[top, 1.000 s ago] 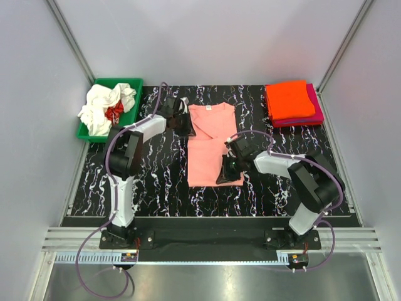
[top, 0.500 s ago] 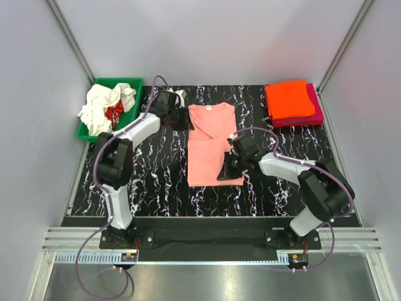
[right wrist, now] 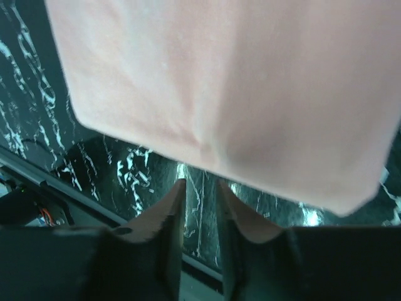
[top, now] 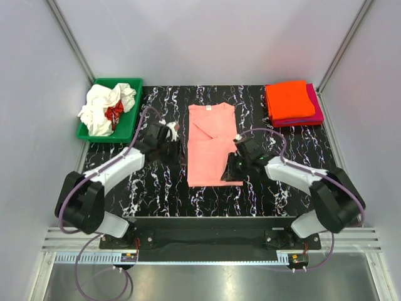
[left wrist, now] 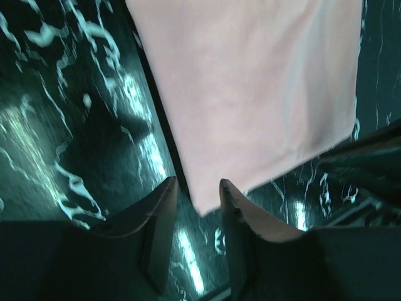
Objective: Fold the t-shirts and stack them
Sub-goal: Fold the tshirt
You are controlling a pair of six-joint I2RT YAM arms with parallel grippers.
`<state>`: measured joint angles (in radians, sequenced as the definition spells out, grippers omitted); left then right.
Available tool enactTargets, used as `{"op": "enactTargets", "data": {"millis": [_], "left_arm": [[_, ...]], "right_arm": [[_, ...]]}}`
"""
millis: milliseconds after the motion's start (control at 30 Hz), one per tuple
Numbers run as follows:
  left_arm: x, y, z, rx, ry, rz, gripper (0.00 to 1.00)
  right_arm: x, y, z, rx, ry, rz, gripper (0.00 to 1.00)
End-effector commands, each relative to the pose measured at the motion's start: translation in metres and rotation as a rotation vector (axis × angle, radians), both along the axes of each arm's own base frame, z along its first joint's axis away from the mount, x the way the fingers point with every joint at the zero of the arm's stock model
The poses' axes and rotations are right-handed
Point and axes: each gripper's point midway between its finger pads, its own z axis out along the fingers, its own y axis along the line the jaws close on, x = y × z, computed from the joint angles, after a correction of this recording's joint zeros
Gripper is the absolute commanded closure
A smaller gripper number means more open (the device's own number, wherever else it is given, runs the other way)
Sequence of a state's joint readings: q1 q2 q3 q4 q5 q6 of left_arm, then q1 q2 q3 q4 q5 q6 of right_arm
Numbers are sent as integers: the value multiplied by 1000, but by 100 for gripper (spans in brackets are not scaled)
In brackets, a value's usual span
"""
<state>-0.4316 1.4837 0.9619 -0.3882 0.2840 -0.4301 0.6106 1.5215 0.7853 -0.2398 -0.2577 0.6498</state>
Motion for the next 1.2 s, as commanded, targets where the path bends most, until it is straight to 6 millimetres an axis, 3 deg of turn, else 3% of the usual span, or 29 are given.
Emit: {"op": "enactTargets", "data": {"millis": [0, 33, 133, 400, 633, 867, 1067, 1167], "left_arm": [[-30, -2, 4, -33, -15, -20, 59], [-43, -3, -7, -35, 12, -23, 57], [-63, -14, -15, -142, 51, -39, 54], [-73, -22, -49, -135, 99, -46, 51], [-76, -24, -64, -114, 125, -35, 55], [-73, -21, -72, -82, 141, -20, 70], [-75, -21, -80, -73, 161, -35, 75], [-75, -23, -80, -76, 162, -41, 92]], "right_arm": [[3, -15, 30, -39, -54, -83, 66], [1, -21, 28, -54, -48, -107, 63], [-1, -41, 24, -88, -42, -182, 58], [0, -85, -2, -145, 6, -269, 53], [8, -88, -10, -151, -10, -216, 56], [7, -86, -31, -134, 22, -190, 58], [2, -81, -39, -108, 46, -175, 62], [0, -82, -39, -106, 46, -176, 69]]}}
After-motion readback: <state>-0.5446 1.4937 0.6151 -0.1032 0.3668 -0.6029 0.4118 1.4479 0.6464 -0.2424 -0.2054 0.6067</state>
